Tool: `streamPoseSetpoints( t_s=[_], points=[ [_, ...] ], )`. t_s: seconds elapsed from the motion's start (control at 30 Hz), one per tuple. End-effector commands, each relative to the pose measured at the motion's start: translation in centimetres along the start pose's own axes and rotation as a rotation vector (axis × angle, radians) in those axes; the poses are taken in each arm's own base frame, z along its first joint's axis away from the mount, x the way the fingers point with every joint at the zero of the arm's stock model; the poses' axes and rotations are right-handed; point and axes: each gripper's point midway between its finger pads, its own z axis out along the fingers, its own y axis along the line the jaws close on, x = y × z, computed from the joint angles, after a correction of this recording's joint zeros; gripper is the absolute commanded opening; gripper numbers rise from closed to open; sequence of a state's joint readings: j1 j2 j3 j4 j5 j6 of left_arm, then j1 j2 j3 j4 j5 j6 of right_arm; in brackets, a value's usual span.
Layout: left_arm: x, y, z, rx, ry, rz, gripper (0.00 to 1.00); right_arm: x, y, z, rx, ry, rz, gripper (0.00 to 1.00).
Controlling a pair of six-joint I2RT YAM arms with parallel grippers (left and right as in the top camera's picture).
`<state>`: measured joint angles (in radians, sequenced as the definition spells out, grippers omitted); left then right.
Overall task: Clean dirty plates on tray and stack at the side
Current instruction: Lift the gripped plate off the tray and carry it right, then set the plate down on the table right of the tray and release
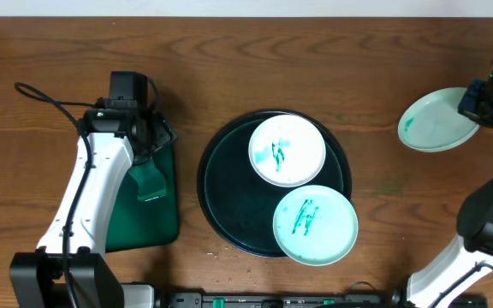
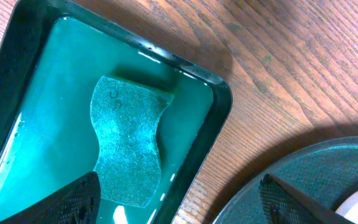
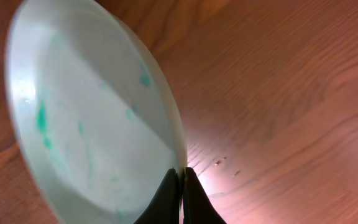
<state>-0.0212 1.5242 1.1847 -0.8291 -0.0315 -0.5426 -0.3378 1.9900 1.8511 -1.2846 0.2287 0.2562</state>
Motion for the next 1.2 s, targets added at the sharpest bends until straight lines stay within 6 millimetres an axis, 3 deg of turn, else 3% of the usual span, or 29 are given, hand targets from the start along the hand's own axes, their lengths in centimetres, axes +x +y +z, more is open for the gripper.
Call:
streamPoseSetpoints(
  t_s=[0.0, 0.23, 0.37, 0.57, 0.67, 0.73, 0.8, 0.93, 0.97, 1.07, 1.1, 1.17],
  points=[
    [-0.6, -0.1, -0.4, 0.007, -0.016, 0.0, 0.82, 0.4, 1.3, 3.2, -0.032, 0.088, -0.006, 0.01],
    [-0.6, -0.1, -0.4, 0.007, -0.016, 0.0, 0.82, 1.5, 2.1, 7.1, -0.016, 0.187, -0.006, 0.01],
    [-0.6, -0.1, -0.4, 0.007, -0.015, 0.0, 0.82, 1.7, 2.1, 7.4, -0.013, 0.196, -0.006, 0.02],
    [-0.6, -0.1, -0.4, 0.007, -0.016, 0.0, 0.82, 1.8, 1.9, 6.5, -0.014, 0.195, -0.008, 0.41],
    [-0.6, -0.1, -0.4, 0.007, -0.015, 0.001, 0.82, 1.5, 2.5, 5.1, -0.066, 0.172, -0.039, 0.38],
    [-0.6, -0.1, -0.4, 0.007, -0.016, 0.001, 0.82, 1.3, 3.6, 3.3, -0.144, 0.145, -0.091, 0.37],
    [-0.6, -0.1, -0.4, 0.005, -0.016, 0.025, 0.82, 1.2, 6.5, -0.3, -0.301, 0.086, -0.189, 0.39],
    [-0.8, 1.2, -0.4, -0.065, -0.034, 0.051, 0.82, 3.4, 12.3, -6.2, -0.549, 0.005, -0.429, 0.62],
    [-0.8, 1.6, -0.5, -0.088, -0.039, 0.052, 0.82, 4.3, 13.6, -7.1, -0.577, 0.001, -0.473, 0.63],
    [-0.8, 2.6, -0.6, -0.139, -0.044, 0.056, 0.82, 6.8, 16.6, -7.8, -0.593, 0.029, -0.583, 0.63],
    [-0.7, 3.1, -0.6, -0.159, -0.04, 0.057, 0.82, 8.9, 18.9, -7.7, -0.599, 0.061, -0.673, 0.6],
    [-0.5, 3.8, -0.6, -0.182, -0.031, 0.051, 0.82, 10.8, 21.1, -7.4, -0.59, 0.087, -0.745, 0.58]
  ],
)
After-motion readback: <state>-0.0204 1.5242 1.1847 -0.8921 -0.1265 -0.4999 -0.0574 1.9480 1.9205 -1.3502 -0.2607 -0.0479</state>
